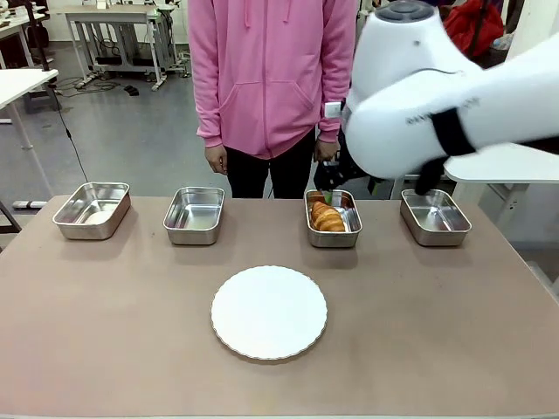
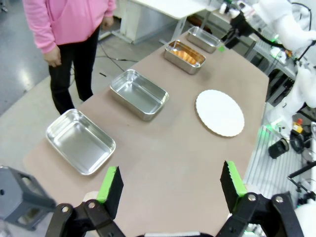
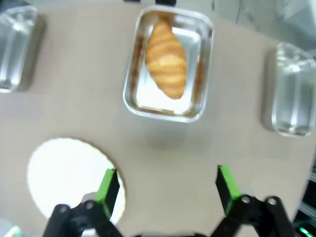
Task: Place the bread in the container.
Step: Place the Butter Roll into the Airtight Container indicated by the human.
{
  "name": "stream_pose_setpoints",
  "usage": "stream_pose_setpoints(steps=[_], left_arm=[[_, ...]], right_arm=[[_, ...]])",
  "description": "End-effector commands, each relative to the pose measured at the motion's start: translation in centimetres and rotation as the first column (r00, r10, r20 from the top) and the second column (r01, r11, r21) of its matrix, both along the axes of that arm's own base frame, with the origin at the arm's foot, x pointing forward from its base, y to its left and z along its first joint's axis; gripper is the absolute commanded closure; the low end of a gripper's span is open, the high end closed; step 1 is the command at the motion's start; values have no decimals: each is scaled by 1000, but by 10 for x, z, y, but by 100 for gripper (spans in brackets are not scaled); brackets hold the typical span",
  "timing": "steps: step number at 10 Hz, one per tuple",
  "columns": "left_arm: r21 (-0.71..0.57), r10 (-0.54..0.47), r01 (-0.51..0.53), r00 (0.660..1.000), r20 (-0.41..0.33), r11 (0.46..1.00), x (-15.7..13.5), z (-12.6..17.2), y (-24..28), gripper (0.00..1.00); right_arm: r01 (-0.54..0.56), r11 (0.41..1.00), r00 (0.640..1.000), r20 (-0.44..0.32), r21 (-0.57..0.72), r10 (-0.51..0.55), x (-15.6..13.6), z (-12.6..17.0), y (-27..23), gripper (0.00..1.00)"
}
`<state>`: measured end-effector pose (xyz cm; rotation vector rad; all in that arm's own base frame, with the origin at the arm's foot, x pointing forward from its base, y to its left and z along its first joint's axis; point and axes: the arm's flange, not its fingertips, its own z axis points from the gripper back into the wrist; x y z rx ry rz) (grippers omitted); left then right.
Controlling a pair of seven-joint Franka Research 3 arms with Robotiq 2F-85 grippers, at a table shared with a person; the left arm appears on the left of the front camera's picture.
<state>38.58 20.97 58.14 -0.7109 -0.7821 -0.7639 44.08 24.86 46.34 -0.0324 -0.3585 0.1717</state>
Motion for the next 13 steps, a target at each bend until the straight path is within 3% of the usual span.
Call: stream_pose_setpoints(steps=[1,3,6,7,13], left_arm=[[-13,1,-1,1000,-7,1000,-1,2,-1,0],[-13,1,-1,1000,-7,1000,-1,2,-1,0],[-13,1,-1,1000,-7,1000,-1,2,-1,0],[-13,1,-1,1000,-7,1000,-1,2,-1,0],[-13,1,-1,1000,-7,1000,-1,2,-1,0]], right_arm=[[-33,997,998,55,65,29,-41,-4,-24,0],[-69,992,997,48,104,65,-66,-13,-46,0],[-94,983,994,-36,160,101,-67,-27,-56,0],[-49,994,999,28,101,46,-72,-19,-45,0],[-49,994,999,28,101,46,-72,-19,-45,0]])
